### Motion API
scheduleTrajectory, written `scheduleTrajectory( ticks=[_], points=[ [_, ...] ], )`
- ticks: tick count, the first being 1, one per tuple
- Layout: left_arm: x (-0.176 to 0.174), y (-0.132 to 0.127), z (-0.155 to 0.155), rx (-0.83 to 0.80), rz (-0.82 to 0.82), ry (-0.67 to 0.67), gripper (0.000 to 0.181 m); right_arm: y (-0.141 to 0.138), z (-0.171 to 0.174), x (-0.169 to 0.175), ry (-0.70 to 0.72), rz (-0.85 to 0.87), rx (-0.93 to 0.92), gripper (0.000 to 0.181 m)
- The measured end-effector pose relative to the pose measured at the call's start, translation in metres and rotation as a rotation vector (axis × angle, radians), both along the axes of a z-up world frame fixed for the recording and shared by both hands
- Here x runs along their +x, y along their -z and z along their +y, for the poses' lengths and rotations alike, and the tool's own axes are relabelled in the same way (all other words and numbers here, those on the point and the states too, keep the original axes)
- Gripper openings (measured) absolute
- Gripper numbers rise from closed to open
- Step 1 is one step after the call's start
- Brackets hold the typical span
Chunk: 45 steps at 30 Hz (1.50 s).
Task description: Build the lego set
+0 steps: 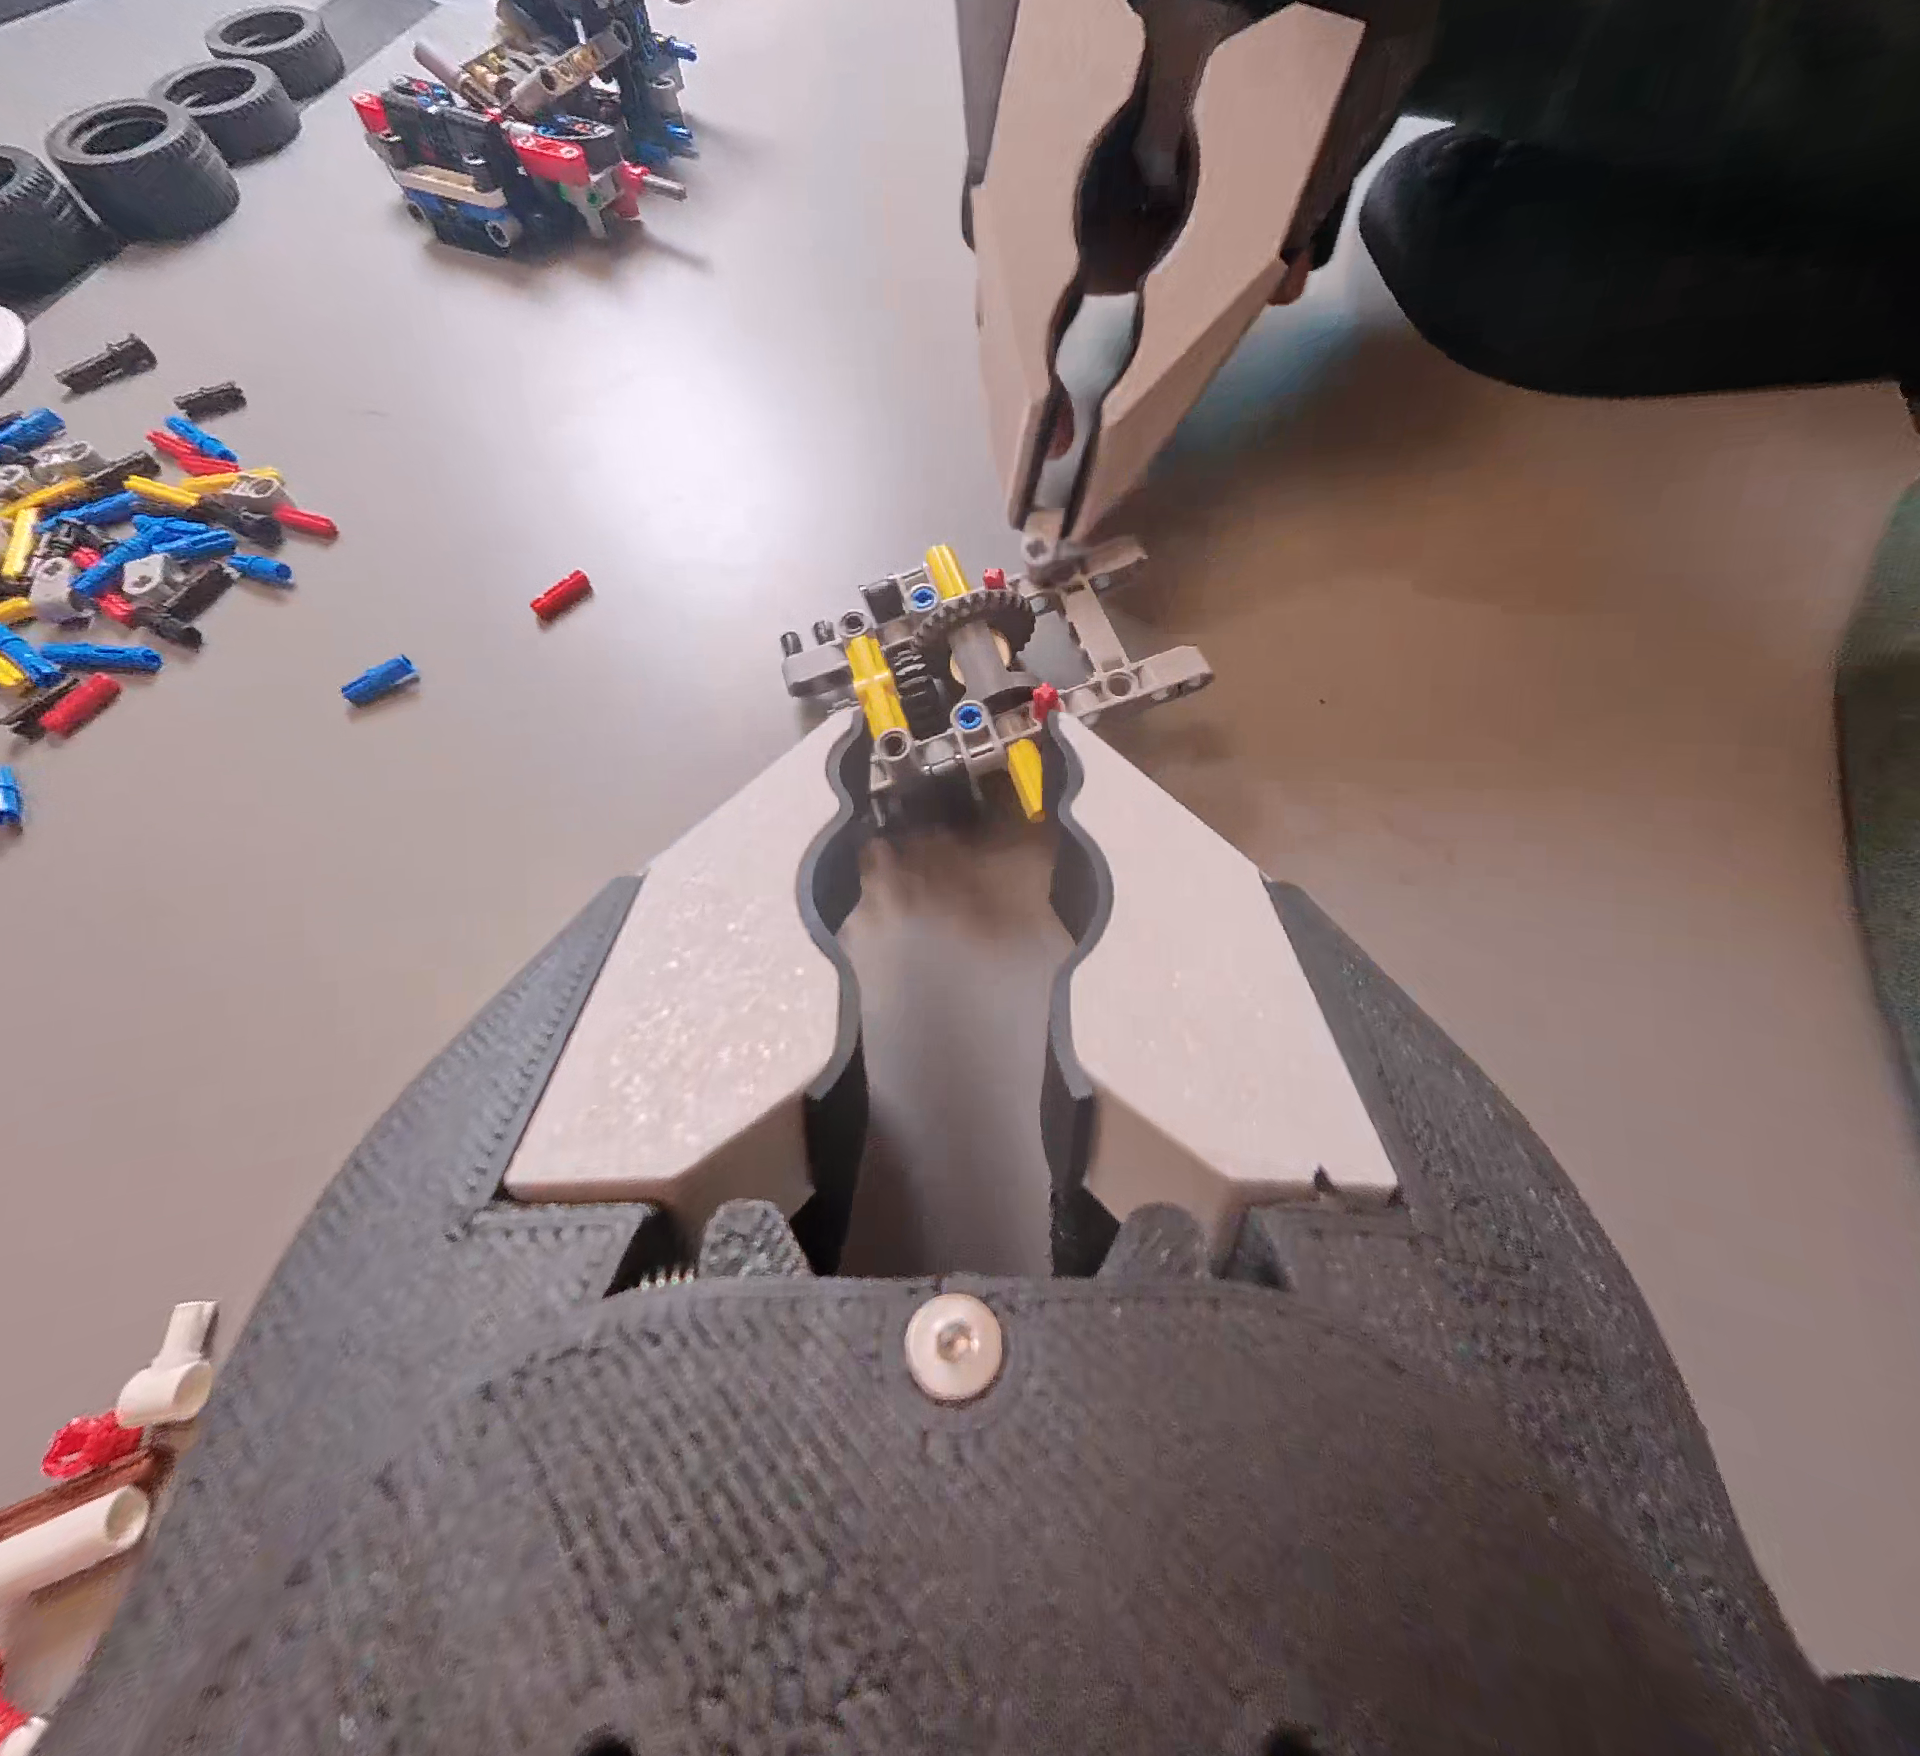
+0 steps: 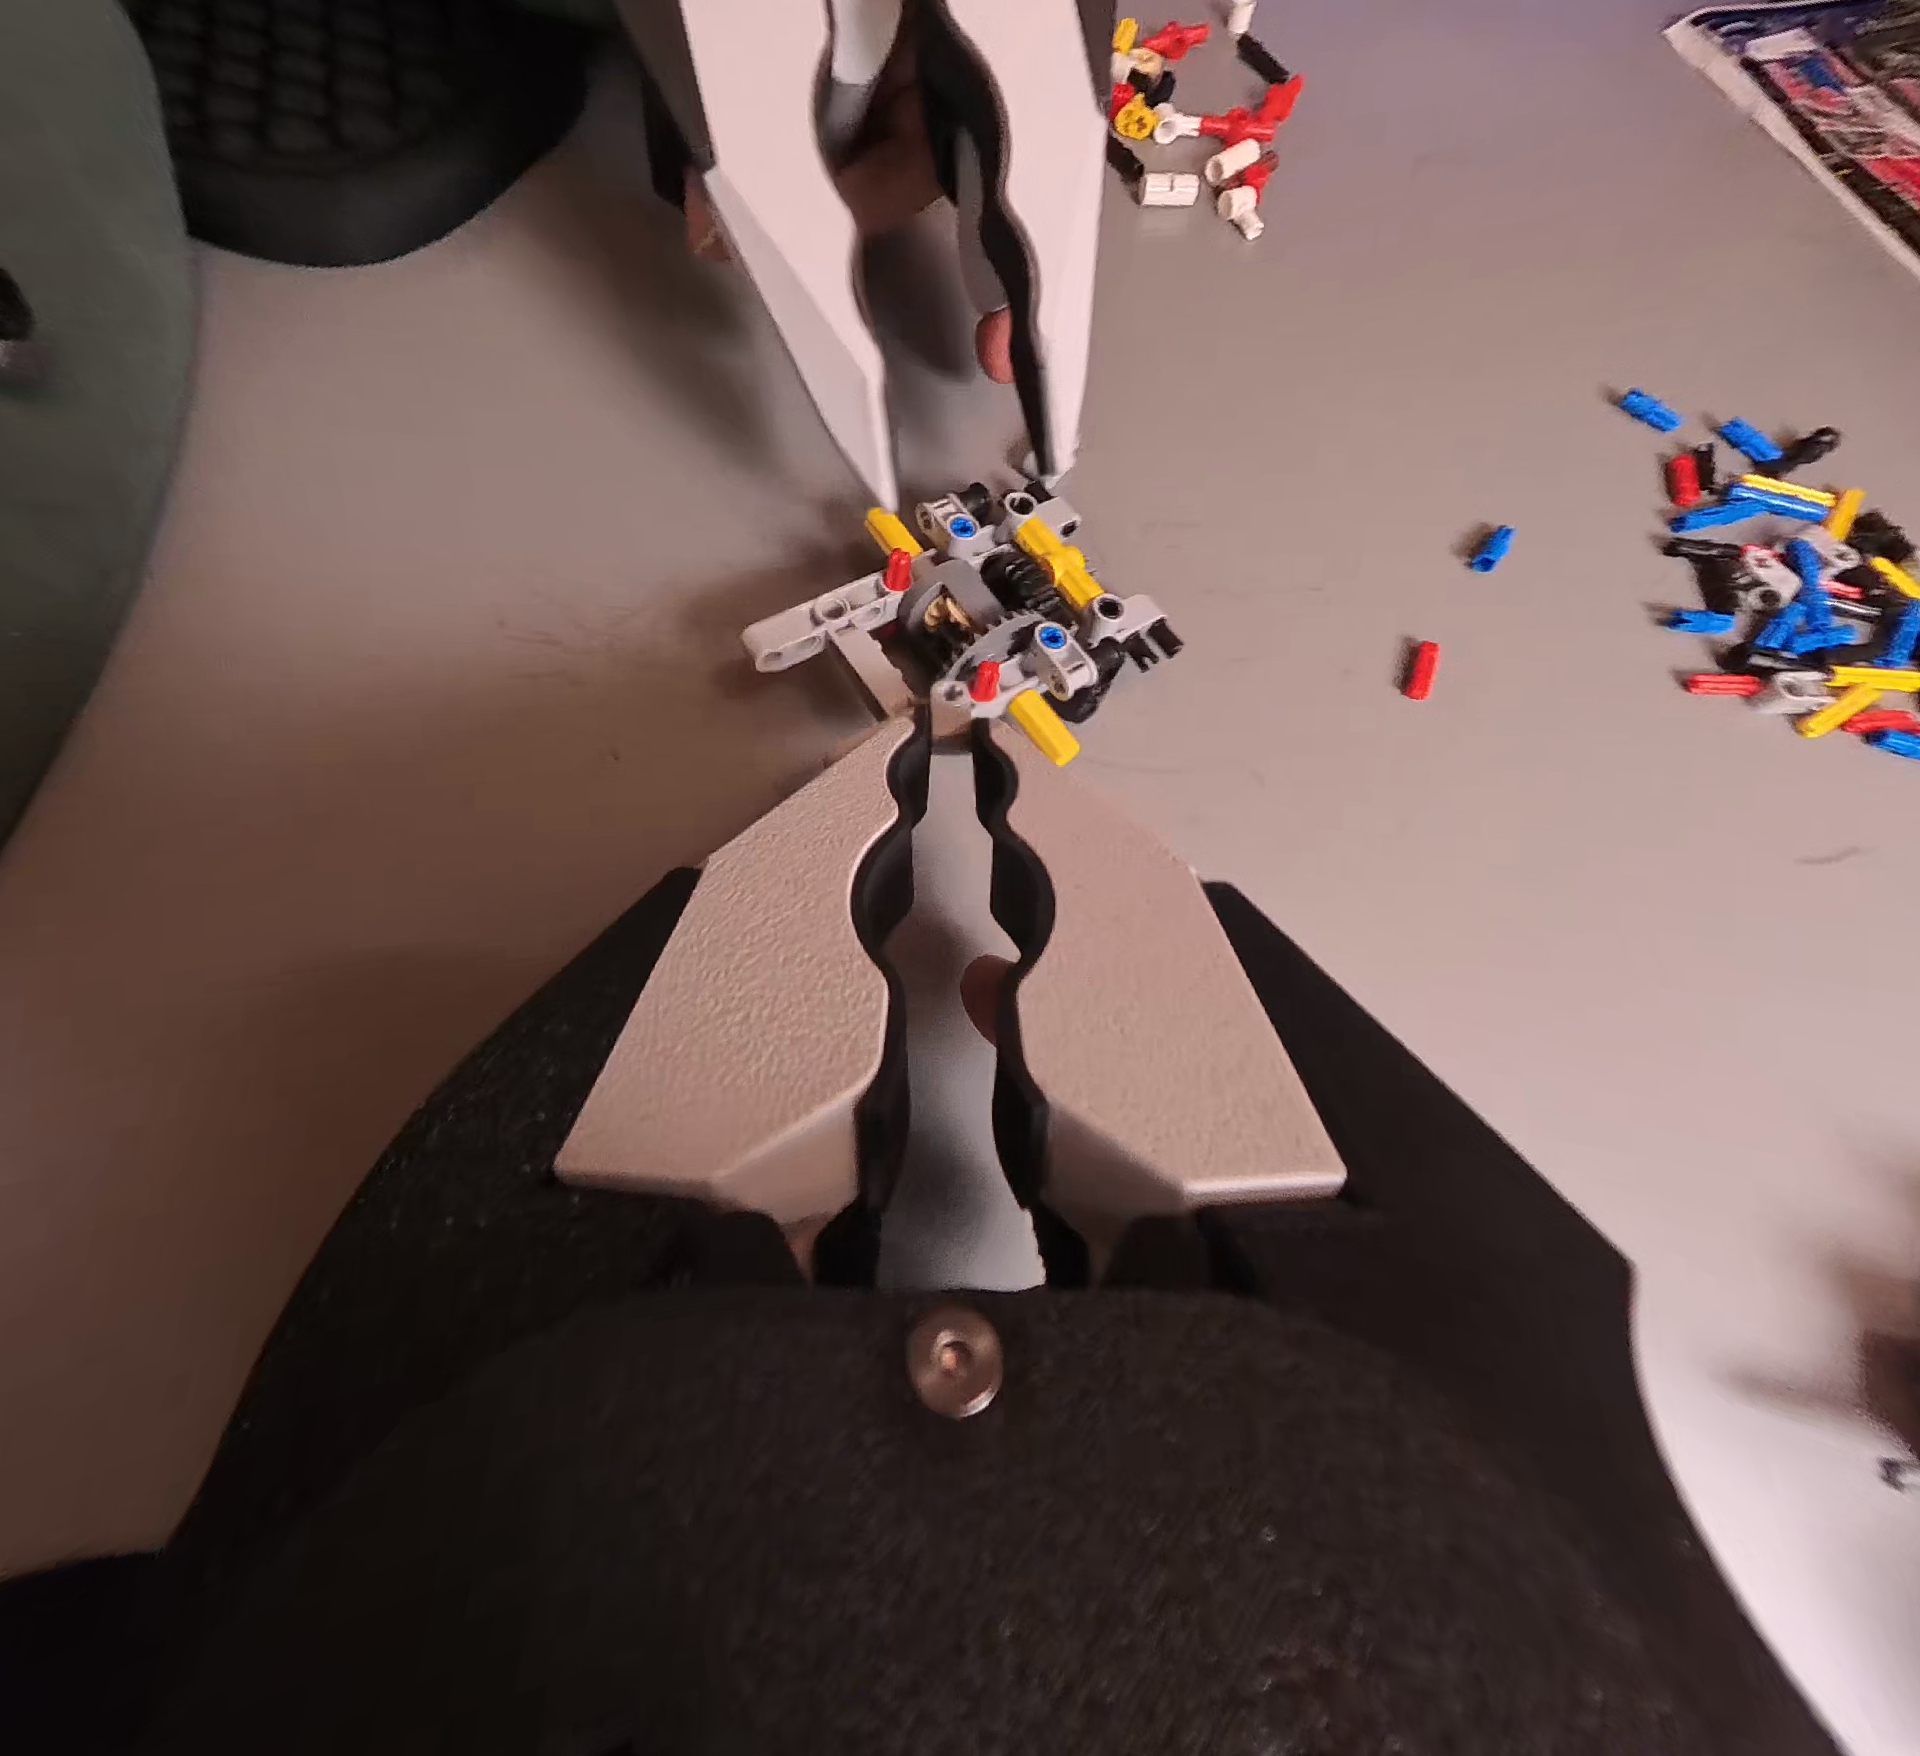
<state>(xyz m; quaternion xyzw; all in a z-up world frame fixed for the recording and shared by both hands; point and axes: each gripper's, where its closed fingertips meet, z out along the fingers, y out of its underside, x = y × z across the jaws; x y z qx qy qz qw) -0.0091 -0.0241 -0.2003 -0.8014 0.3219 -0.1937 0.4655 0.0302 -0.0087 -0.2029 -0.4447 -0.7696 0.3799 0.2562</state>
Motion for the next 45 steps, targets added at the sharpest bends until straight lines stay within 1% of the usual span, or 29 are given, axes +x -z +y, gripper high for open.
scheduleTrajectory(
  ticks=[3, 5, 9, 14, 17, 20, 22, 24, 27, 30, 33, 35, 39, 42, 45],
  points=[
    [-0.009, 0.0, 0.005, 0.024, 0.024, -0.043, 0.022, 0.002, -0.01, 0.002, -0.037, -0.017, -0.03, 0.006],
    [-0.01, -0.002, 0.005, 0.031, 0.018, -0.044, 0.02, 0.001, -0.013, 0.003, -0.043, -0.009, -0.037, 0.006],
    [0.003, -0.006, -0.001, 0.033, -0.013, 0.021, 0.022, -0.004, -0.009, 0.002, -0.024, 0.01, -0.045, 0.006],
    [0.013, 0.002, -0.001, 0.027, 0.052, 0.077, 0.023, -0.005, -0.004, -0.001, -0.006, 0.018, -0.044, 0.007],
    [0.014, 0.003, 0.001, 0.028, 0.06, 0.095, 0.016, -0.003, -0.003, -0.002, -0.003, 0.018, -0.047, 0.007],
    [0.011, 0.003, 0.004, 0.045, 0.081, 0.125, 0.015, -0.006, 0.001, -0.002, 0.006, 0.028, -0.046, 0.007],
    [0.005, 0.002, 0.006, 0.053, 0.097, 0.134, 0.01, -0.01, 0.006, -0.004, 0.023, 0.047, -0.057, 0.007],
    [0.0, -0.001, 0.008, 0.062, 0.1, 0.135, 0.011, -0.011, 0.013, -0.007, 0.051, 0.054, -0.045, 0.007],
    [-0.008, -0.006, 0.01, 0.06, 0.086, 0.114, 0.015, -0.003, 0.019, -0.009, 0.073, 0.026, -0.025, 0.007],
    [-0.013, -0.003, 0.007, 0.016, 0.086, 0.107, 0.016, 0.006, 0.018, -0.008, 0.064, -0.005, -0.026, 0.007],
    [-0.013, 0.005, 0.005, -0.03, 0.086, 0.105, 0.017, 0.008, 0.015, -0.009, 0.056, -0.013, -0.031, 0.007],
    [-0.01, 0.005, 0.005, -0.03, 0.077, 0.114, 0.016, 0.007, 0.012, -0.008, 0.048, -0.015, -0.033, 0.007],
    [-0.009, 0.007, 0.005, -0.027, 0.091, 0.128, 0.005, 0.006, -0.001, -0.003, 0.004, -0.024, -0.043, 0.007],
    [-0.008, 0.006, 0.005, -0.03, 0.086, 0.134, 0.005, 0.005, -0.007, 0.001, -0.012, -0.029, -0.03, 0.007],
    [-0.009, -0.003, 0.006, 0.001, 0.074, 0.126, 0.008, -0.003, -0.004, 0.004, 0.003, -0.008, -0.035, 0.007]
  ],
)
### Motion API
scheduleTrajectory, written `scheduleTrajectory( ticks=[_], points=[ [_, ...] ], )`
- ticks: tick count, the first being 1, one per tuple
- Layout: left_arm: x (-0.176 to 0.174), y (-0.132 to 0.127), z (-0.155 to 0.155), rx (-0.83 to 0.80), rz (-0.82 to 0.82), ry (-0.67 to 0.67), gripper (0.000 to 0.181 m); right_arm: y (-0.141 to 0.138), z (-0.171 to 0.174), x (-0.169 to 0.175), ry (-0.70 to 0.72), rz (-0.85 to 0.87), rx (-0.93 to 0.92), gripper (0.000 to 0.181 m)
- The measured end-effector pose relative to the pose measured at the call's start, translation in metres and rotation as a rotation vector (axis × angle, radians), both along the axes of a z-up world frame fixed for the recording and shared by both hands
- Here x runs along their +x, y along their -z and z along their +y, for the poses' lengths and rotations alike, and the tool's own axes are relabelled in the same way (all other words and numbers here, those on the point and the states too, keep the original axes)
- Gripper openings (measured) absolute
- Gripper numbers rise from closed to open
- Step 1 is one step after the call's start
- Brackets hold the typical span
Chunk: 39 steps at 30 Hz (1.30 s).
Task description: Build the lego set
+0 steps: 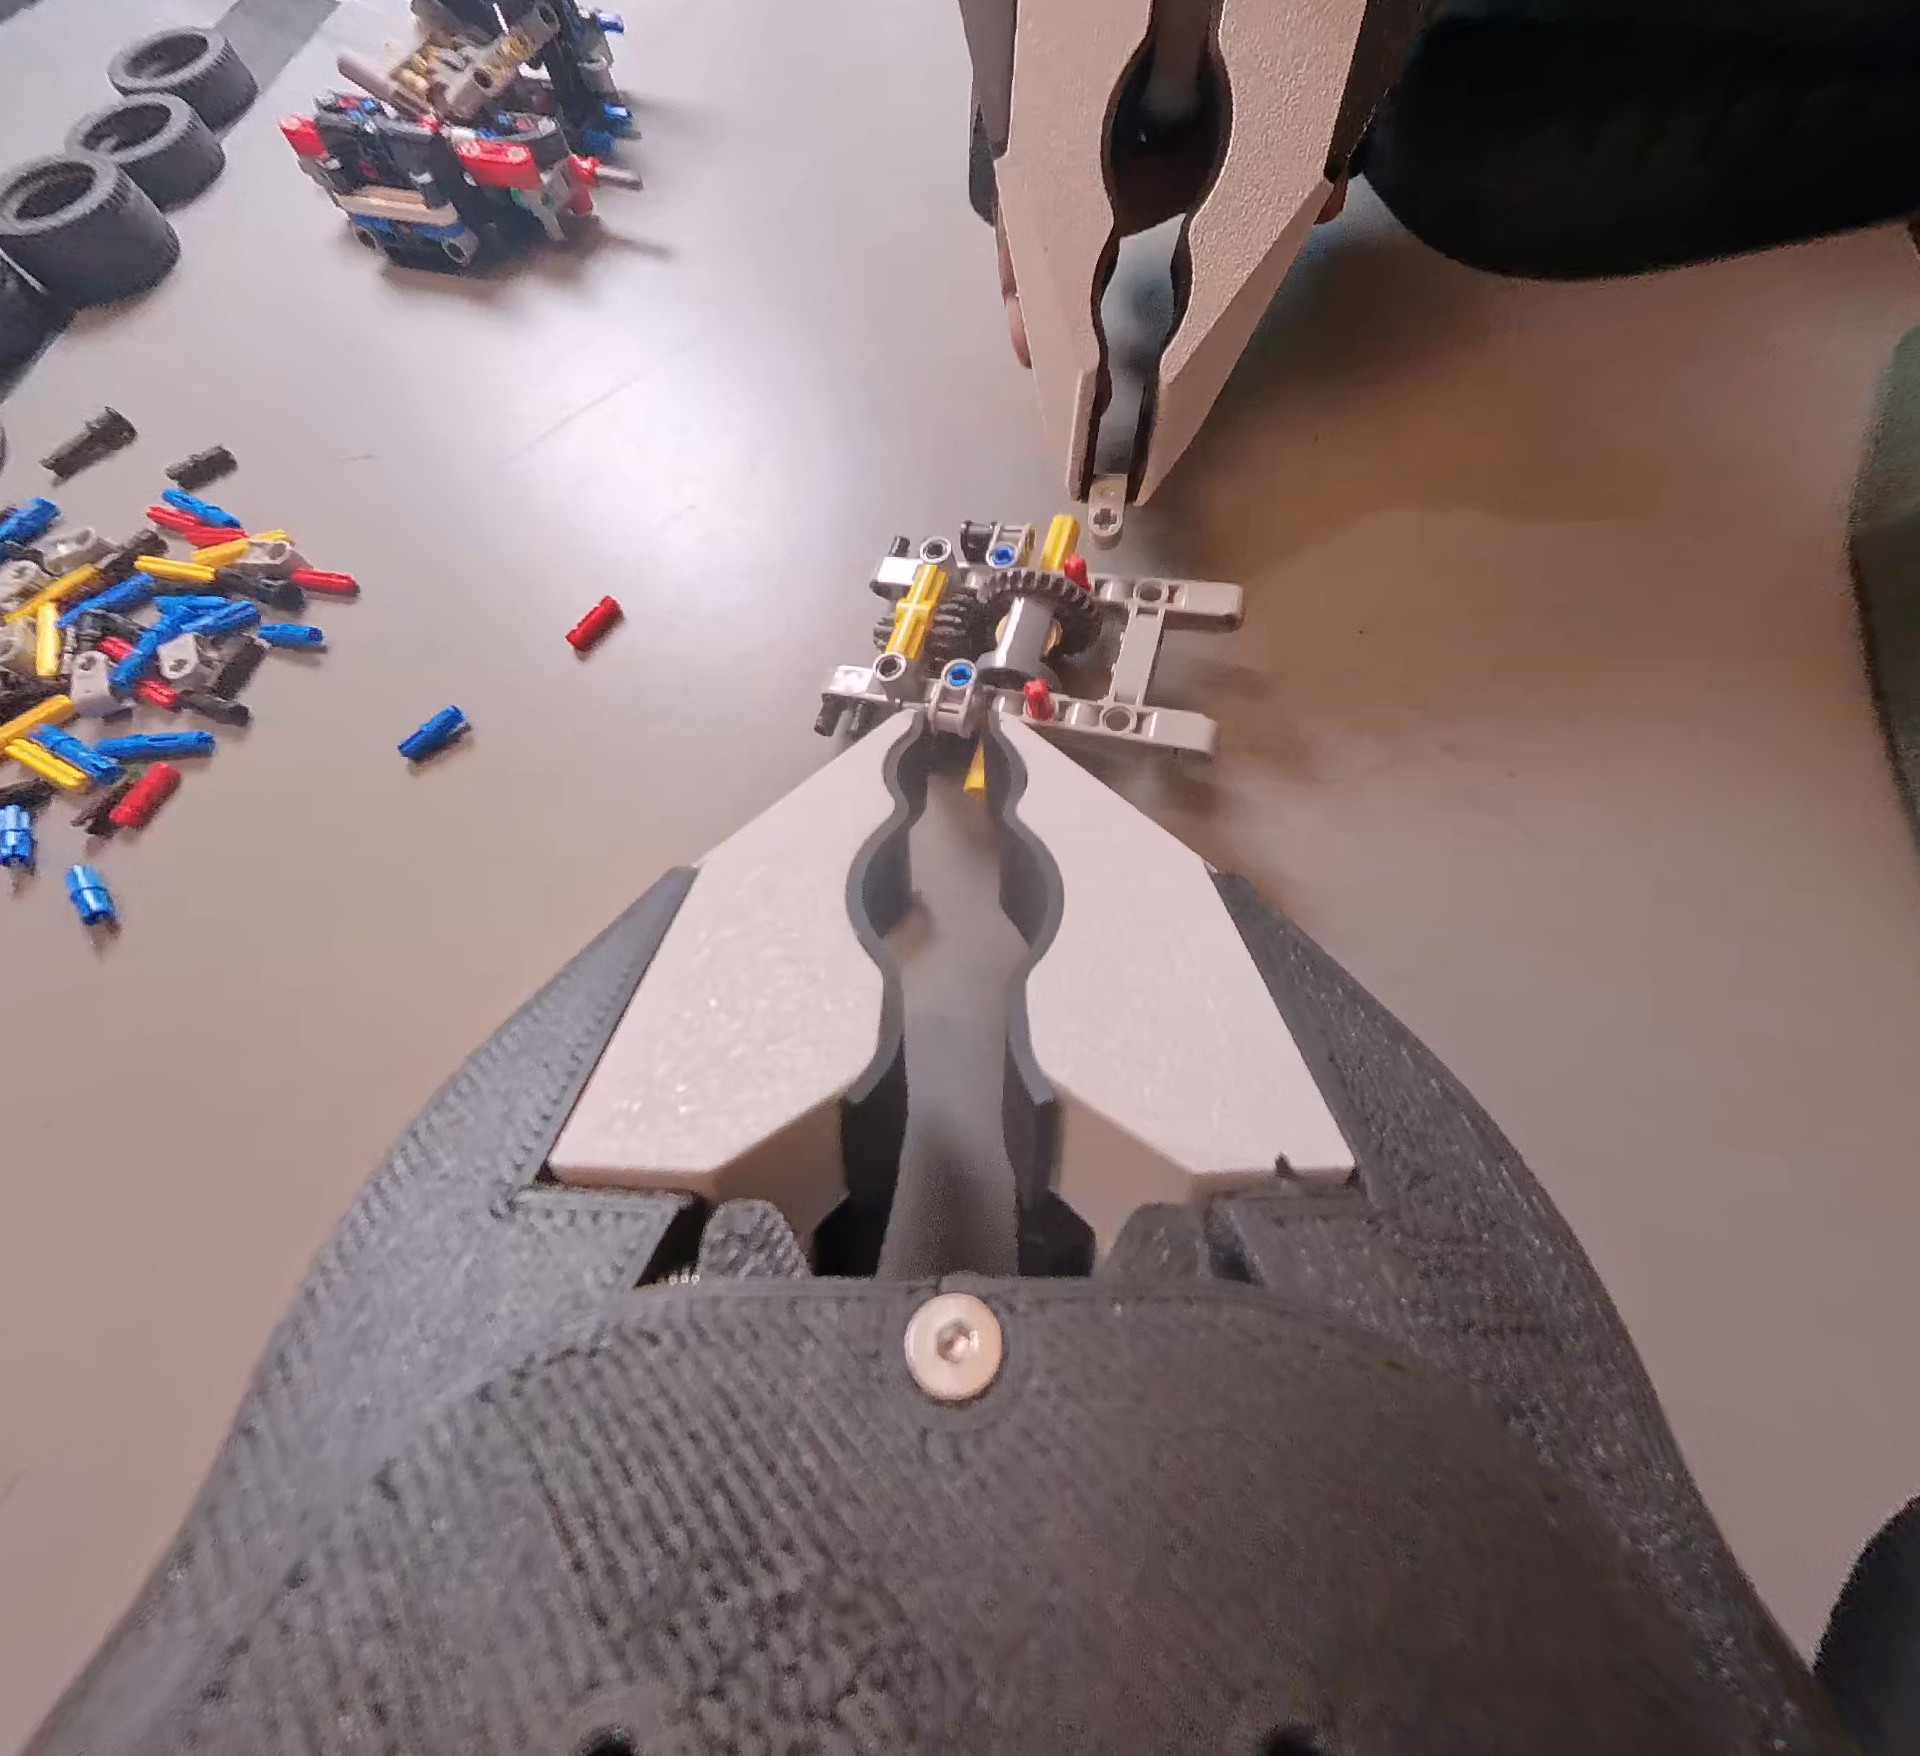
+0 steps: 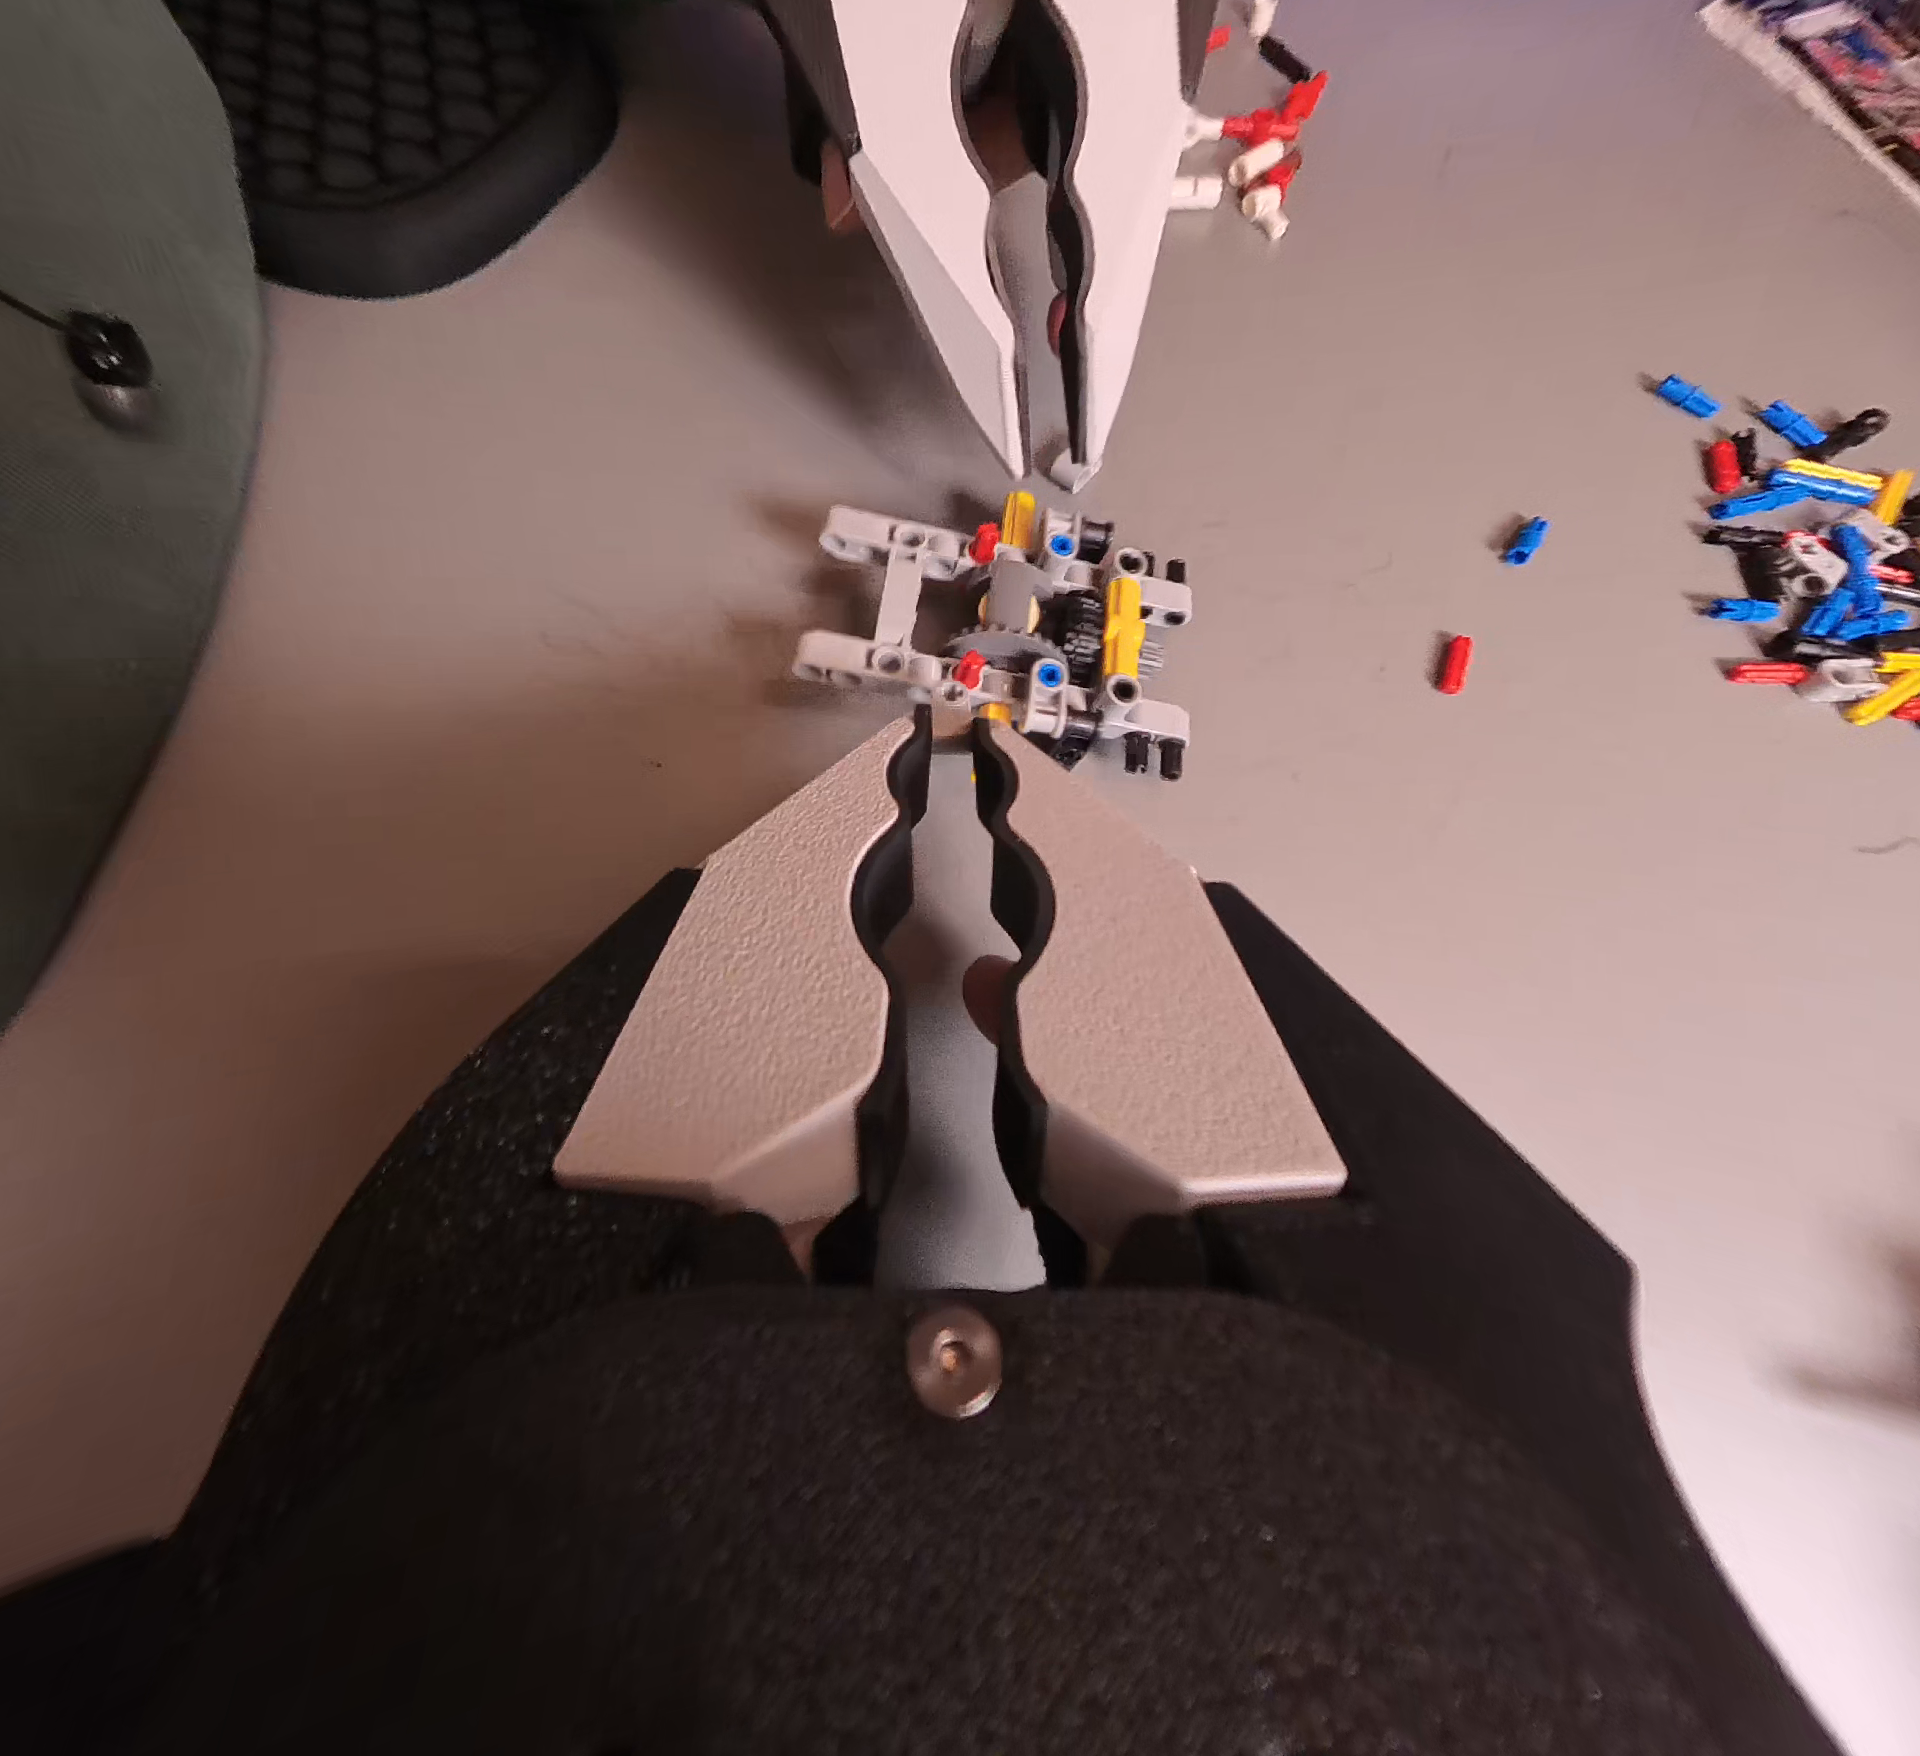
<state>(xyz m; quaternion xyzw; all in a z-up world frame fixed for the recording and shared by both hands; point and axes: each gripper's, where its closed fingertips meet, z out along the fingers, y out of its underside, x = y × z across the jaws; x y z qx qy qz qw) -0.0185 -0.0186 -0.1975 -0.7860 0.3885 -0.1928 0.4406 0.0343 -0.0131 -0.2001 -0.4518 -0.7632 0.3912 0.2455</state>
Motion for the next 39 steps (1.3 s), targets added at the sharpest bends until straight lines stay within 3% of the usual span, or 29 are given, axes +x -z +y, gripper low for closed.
scheduleTrajectory(
  ticks=[6, 15, 39],
  points=[
    [0.02, -0.025, -0.003, 0.022, -0.142, 0.043, 0.011, -0.02, -0.002, -0.005, 0.054, 0.089, -0.009, 0.006],
    [0.044, -0.032, -0.005, -0.024, -0.27, 0.12, 0.006, -0.036, -0.01, -0.014, 0.093, 0.194, -0.014, 0.006],
    [0.047, -0.025, -0.007, -0.009, -0.273, 0.122, 0.0, -0.026, -0.013, -0.013, 0.078, 0.169, -0.019, 0.007]
  ],
)
